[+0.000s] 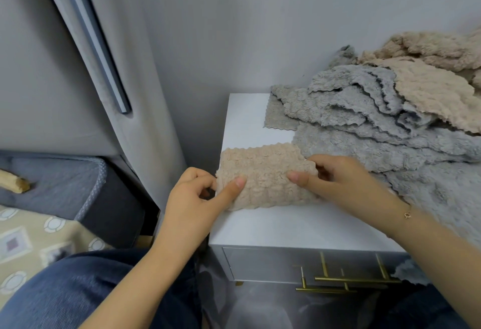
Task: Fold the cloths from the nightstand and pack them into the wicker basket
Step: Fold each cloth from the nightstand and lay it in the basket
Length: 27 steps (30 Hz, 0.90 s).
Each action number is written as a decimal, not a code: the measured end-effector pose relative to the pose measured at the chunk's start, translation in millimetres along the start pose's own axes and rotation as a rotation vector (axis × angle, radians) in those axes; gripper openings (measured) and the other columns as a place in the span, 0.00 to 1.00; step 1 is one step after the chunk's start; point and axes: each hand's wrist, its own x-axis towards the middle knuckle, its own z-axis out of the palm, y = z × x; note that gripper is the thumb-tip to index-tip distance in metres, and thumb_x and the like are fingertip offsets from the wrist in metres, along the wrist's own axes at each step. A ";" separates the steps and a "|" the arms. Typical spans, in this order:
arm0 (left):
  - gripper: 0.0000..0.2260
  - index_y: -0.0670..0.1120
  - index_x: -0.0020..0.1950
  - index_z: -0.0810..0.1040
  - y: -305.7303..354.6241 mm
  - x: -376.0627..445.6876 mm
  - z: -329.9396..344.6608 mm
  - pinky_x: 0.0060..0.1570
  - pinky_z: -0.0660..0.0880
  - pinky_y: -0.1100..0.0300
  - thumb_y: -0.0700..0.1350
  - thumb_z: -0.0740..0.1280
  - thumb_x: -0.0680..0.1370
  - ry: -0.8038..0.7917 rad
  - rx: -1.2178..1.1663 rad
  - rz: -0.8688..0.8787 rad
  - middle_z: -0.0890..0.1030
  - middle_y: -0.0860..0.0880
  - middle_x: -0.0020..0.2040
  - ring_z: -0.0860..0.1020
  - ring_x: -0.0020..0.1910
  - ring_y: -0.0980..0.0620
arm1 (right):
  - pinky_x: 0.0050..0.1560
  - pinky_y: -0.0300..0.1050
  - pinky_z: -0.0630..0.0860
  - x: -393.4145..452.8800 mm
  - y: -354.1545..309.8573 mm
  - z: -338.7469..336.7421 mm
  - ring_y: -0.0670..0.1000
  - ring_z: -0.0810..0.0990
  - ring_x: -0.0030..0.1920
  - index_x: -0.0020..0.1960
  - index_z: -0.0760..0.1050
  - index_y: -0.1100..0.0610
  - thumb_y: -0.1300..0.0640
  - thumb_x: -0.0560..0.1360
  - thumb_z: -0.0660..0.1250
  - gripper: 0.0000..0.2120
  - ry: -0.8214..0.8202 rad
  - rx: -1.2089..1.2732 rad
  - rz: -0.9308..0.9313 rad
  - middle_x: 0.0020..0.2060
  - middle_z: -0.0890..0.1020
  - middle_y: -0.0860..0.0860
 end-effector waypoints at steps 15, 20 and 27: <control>0.12 0.54 0.50 0.77 -2.3 8.2 4.4 0.42 0.72 0.68 0.52 0.75 0.71 0.071 -0.027 0.044 0.76 0.53 0.49 0.74 0.42 0.55 | 0.63 0.40 0.63 2.6 6.3 13.3 0.44 0.73 0.58 0.60 0.79 0.52 0.40 0.76 0.62 0.20 0.119 -0.348 -0.504 0.56 0.80 0.42; 0.07 0.52 0.54 0.81 -2.1 7.6 3.1 0.53 0.70 0.68 0.45 0.71 0.77 0.027 0.110 0.375 0.76 0.58 0.53 0.75 0.55 0.56 | 0.62 0.37 0.60 2.7 8.8 11.3 0.44 0.72 0.58 0.68 0.72 0.48 0.35 0.73 0.63 0.29 0.028 -0.413 -0.512 0.56 0.79 0.43; 0.28 0.56 0.69 0.70 -11.8 8.1 -11.2 0.67 0.66 0.57 0.66 0.66 0.72 -0.221 0.434 0.495 0.69 0.64 0.65 0.67 0.66 0.62 | 0.62 0.38 0.61 5.1 10.4 9.2 0.44 0.73 0.58 0.66 0.75 0.47 0.36 0.76 0.59 0.24 0.014 -0.410 -0.525 0.55 0.80 0.41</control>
